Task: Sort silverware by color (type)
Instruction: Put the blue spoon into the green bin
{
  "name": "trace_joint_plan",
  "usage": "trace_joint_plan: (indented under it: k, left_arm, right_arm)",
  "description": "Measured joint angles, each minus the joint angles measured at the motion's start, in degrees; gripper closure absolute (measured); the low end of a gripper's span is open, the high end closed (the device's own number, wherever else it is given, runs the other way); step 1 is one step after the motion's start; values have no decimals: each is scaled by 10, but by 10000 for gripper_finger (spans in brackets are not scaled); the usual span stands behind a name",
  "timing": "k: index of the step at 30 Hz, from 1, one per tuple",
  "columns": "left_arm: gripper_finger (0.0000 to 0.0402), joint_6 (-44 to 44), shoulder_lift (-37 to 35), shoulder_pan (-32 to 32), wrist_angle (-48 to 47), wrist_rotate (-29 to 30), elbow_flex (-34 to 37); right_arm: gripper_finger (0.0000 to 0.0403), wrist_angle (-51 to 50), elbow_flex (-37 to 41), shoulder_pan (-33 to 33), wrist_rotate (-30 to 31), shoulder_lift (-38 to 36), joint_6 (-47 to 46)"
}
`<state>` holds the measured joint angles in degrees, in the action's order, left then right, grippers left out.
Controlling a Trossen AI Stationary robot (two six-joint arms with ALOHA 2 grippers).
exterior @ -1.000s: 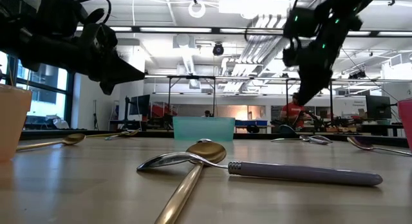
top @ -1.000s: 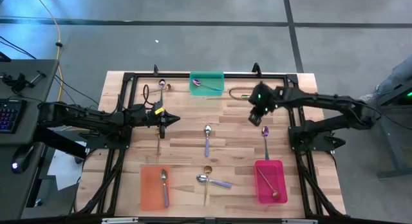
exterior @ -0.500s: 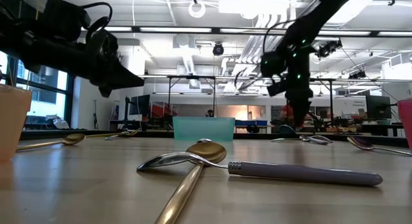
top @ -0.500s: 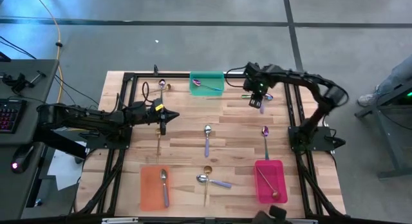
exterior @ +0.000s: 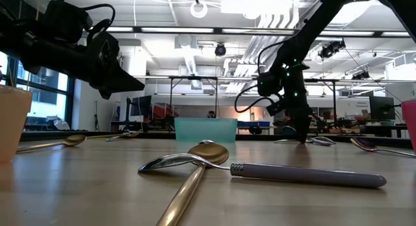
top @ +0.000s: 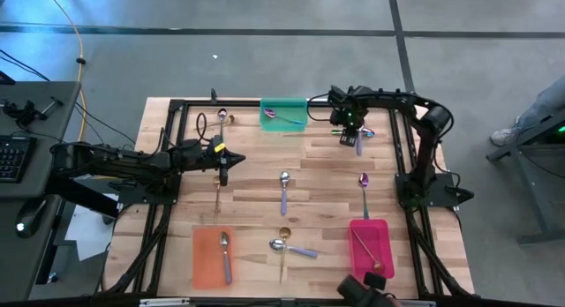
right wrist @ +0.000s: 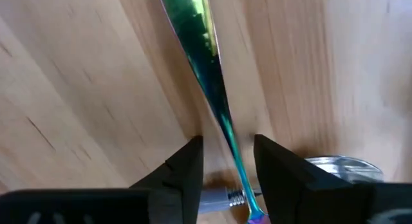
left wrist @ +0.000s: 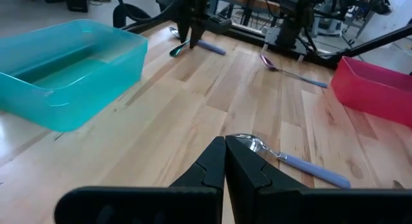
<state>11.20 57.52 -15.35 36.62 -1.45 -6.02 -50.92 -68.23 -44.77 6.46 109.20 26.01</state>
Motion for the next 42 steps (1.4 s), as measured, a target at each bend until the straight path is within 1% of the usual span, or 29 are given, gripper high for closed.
trace_joint_plan:
  k: [3, 6, 12, 18, 22, 27, 31, 33, 37, 42]
  left_arm:
    - [401, -1, 0, 0, 0, 0, 0]
    - [401, -2, 0, 0, -3, 0, 0]
    - [401, -1, 0, 0, -5, -1, 0]
    - [402, -3, 0, 0, -4, -25, 0]
    - [402, -3, 0, 0, -4, -25, 0]
    - [402, -3, 0, 0, -4, -25, 0]
    - [401, -3, 0, 0, -4, -25, 0]
    - [402, -3, 0, 0, -4, -25, 0]
    - [401, -4, 0, 0, -3, -25, 0]
    - [401, -8, 0, 0, -3, -24, 0]
  right_arm:
    - [305, 1, -1, 1, 4, 3, 0]
    - [327, 0, -1, 0, -7, 4, 0]
    - [393, -1, -1, 0, -11, 4, 0]
    - [395, -21, 0, 0, -12, -6, -7]
    - [400, -77, -21, 7, -11, -13, -23]
    - [401, -149, -79, 26, -14, -13, -37]
    - [402, -197, -147, 42, -21, -13, -47]
    - [402, -206, -186, 47, -49, -13, -50]
    - [402, -202, -265, 55, -127, -9, -70]
    - [402, -178, -377, 76, -137, 33, -81]
